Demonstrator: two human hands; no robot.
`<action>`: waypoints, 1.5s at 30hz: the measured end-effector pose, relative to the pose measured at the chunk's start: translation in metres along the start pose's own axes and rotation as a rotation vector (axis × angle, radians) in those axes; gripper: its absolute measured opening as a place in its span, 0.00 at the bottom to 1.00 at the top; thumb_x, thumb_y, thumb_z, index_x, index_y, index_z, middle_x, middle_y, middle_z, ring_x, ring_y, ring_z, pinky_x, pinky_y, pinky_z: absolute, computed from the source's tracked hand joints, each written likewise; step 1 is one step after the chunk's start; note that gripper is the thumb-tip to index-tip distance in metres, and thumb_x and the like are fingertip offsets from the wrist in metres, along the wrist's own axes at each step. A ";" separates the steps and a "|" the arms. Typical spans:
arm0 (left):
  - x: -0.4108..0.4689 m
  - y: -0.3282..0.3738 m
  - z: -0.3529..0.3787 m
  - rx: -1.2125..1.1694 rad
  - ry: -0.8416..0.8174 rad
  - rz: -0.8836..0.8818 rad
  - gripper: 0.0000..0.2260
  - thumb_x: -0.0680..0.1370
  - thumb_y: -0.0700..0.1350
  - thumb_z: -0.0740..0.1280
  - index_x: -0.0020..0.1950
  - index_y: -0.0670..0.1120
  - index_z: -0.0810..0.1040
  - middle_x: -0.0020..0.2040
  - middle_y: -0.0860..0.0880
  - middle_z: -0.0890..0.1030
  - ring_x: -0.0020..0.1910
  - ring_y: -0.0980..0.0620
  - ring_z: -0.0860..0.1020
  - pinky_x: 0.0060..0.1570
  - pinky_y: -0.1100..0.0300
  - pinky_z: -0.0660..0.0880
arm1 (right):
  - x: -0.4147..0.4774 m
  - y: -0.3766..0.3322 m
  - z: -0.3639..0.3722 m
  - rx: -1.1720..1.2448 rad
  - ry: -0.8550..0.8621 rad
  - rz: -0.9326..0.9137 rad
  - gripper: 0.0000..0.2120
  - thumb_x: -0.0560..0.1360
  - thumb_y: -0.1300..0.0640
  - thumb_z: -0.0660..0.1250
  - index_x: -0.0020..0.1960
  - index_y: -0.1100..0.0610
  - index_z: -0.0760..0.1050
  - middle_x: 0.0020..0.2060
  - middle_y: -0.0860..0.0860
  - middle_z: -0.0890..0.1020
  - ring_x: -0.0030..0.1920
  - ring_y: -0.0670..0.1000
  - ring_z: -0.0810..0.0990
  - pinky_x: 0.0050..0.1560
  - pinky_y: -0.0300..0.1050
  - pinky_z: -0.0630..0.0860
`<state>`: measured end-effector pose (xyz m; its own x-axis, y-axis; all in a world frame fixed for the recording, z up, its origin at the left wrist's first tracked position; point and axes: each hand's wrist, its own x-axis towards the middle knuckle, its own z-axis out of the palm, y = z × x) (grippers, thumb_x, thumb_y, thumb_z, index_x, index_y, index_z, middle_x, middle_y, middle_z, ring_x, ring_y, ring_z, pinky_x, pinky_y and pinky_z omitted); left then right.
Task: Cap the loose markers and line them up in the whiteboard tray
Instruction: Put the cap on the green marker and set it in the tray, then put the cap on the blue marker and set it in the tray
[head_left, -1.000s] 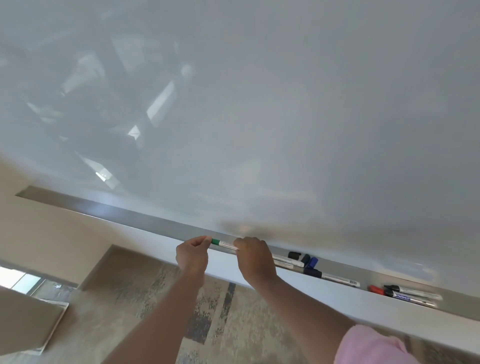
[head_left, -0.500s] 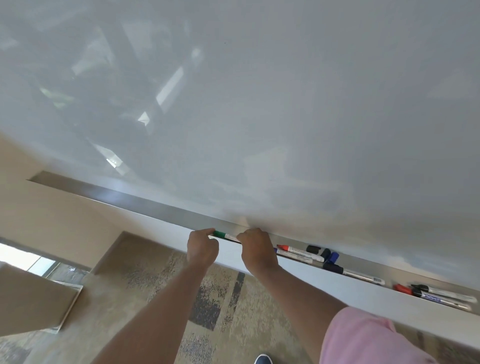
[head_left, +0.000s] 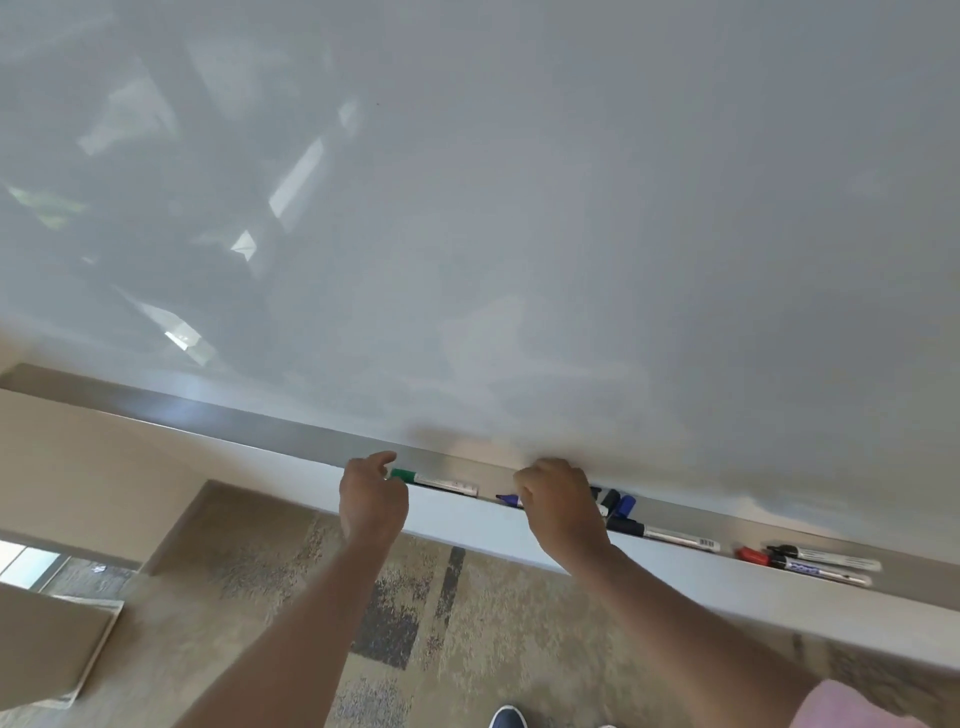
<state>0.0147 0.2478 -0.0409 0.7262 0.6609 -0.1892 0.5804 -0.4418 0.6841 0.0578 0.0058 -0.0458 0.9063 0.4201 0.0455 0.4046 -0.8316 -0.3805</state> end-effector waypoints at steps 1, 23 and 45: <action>-0.003 0.002 0.003 0.011 -0.008 0.047 0.22 0.77 0.31 0.63 0.67 0.47 0.83 0.60 0.44 0.83 0.44 0.47 0.82 0.44 0.50 0.82 | -0.006 0.009 -0.002 -0.050 -0.012 -0.008 0.09 0.78 0.60 0.67 0.40 0.51 0.79 0.35 0.47 0.77 0.42 0.51 0.76 0.43 0.48 0.70; -0.035 0.034 0.052 0.069 -0.132 0.370 0.16 0.80 0.37 0.66 0.62 0.54 0.84 0.61 0.56 0.85 0.62 0.52 0.80 0.61 0.53 0.60 | -0.039 0.037 -0.002 -0.220 -0.029 0.041 0.14 0.72 0.50 0.77 0.55 0.51 0.77 0.47 0.46 0.83 0.50 0.54 0.79 0.48 0.52 0.69; -0.149 0.128 0.178 0.449 -0.304 0.778 0.10 0.80 0.47 0.66 0.44 0.48 0.85 0.42 0.50 0.82 0.43 0.47 0.79 0.45 0.51 0.78 | -0.156 0.157 -0.101 0.233 0.530 0.312 0.06 0.76 0.54 0.71 0.51 0.45 0.76 0.43 0.40 0.79 0.43 0.46 0.78 0.48 0.56 0.72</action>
<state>0.0465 -0.0154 -0.0500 0.9971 -0.0750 -0.0127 -0.0649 -0.9257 0.3726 -0.0081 -0.2271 -0.0193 0.9383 -0.1135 0.3267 0.1297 -0.7602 -0.6367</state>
